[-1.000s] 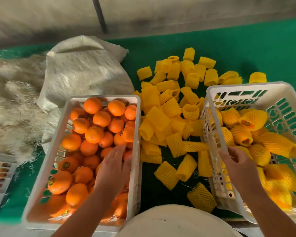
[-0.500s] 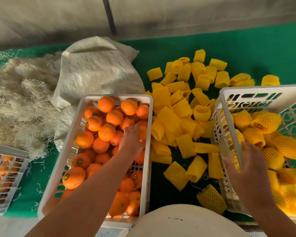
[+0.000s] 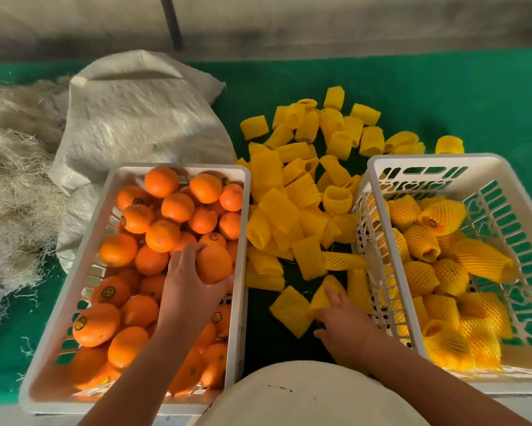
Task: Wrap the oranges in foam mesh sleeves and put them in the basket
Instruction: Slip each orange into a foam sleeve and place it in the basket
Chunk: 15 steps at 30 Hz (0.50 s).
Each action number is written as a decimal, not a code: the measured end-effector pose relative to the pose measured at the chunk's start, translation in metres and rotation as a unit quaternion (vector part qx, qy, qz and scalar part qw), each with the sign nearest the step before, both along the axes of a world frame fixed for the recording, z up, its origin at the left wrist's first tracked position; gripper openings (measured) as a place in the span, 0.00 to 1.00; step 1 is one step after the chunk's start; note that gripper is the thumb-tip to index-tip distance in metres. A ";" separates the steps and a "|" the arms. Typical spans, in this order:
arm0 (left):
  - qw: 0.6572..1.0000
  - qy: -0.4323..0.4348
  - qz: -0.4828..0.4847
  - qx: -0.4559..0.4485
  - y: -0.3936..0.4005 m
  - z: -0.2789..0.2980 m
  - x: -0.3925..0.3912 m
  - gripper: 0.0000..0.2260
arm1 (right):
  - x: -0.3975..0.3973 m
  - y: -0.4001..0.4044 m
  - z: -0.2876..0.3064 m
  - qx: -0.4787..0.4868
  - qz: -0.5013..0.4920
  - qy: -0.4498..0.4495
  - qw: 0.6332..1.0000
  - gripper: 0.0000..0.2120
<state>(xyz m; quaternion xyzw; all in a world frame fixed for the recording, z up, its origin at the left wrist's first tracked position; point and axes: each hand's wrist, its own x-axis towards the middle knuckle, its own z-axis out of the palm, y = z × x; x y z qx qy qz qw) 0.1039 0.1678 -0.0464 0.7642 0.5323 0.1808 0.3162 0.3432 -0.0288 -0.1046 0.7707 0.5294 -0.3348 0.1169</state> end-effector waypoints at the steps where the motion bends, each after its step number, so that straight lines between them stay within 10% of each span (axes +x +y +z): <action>1: 1.000 -0.006 0.001 0.001 -0.007 0.006 -0.004 0.37 | -0.001 0.003 -0.001 -0.015 0.003 -0.012 1.000 0.22; 10: 0.962 -0.034 -0.222 -0.155 -0.061 0.074 0.018 0.38 | -0.008 0.019 0.054 0.356 -0.041 -0.052 0.932 0.07; 15: 0.885 0.104 -0.392 -0.228 -0.067 0.084 0.051 0.38 | -0.014 0.026 0.074 0.359 -0.049 0.064 0.930 0.08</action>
